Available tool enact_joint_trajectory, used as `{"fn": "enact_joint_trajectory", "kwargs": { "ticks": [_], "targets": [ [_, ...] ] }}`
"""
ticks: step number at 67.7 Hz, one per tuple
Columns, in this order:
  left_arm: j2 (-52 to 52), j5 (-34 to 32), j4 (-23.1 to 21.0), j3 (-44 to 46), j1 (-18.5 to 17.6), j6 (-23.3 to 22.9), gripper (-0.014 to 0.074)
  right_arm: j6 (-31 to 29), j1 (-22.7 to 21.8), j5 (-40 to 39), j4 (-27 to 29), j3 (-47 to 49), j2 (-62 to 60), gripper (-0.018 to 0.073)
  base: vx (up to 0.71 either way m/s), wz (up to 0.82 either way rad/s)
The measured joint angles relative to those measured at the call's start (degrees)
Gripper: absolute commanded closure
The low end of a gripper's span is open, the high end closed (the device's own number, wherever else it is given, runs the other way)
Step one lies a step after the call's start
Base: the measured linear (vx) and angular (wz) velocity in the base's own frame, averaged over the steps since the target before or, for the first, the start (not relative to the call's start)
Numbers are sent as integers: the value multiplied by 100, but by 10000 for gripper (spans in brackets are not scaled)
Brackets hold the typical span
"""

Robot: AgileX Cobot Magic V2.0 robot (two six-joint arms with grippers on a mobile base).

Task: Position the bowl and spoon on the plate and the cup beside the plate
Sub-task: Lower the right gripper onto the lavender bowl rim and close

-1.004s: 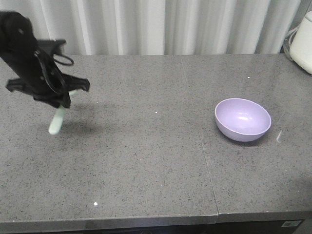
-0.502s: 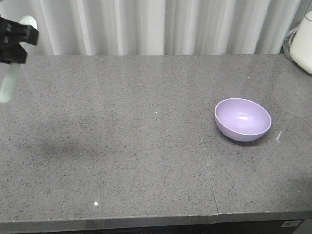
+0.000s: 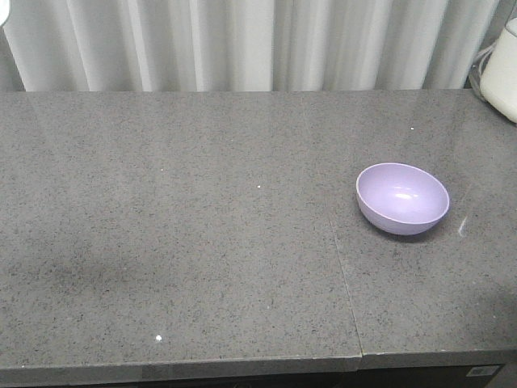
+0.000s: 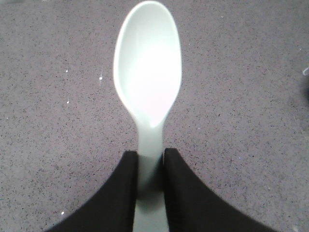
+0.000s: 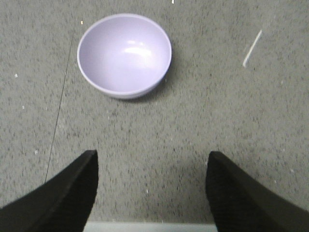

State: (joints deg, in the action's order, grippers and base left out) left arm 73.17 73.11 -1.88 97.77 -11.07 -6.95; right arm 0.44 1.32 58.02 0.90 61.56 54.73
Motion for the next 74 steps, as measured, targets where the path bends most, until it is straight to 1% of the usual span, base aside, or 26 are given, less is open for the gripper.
{"fn": "enact_joint_trajectory", "kwargs": {
  "ticks": [7,20,35,43,62,74],
  "targets": [
    [0,0,0,0,0,0,603,70,0,-332,0,0,211,95,0,0],
    [0,0,0,0,0,0,603,235,0,-1107,-90,0,1006,95,0,0],
    [0,0,0,0,0,0,603,490,0,-1743,-456,201,2132,95,0,0],
    [0,0,0,0,0,0,603,513,0,-1897,-506,479,2703,95,0,0],
    [0,0,0,0,0,0,603,513,0,-1948,-549,1118,3744,95,0,0],
    [0,0,0,0,0,0,603,513,0,-1964,-555,1247,4200,95,0,0]
  ]
}}
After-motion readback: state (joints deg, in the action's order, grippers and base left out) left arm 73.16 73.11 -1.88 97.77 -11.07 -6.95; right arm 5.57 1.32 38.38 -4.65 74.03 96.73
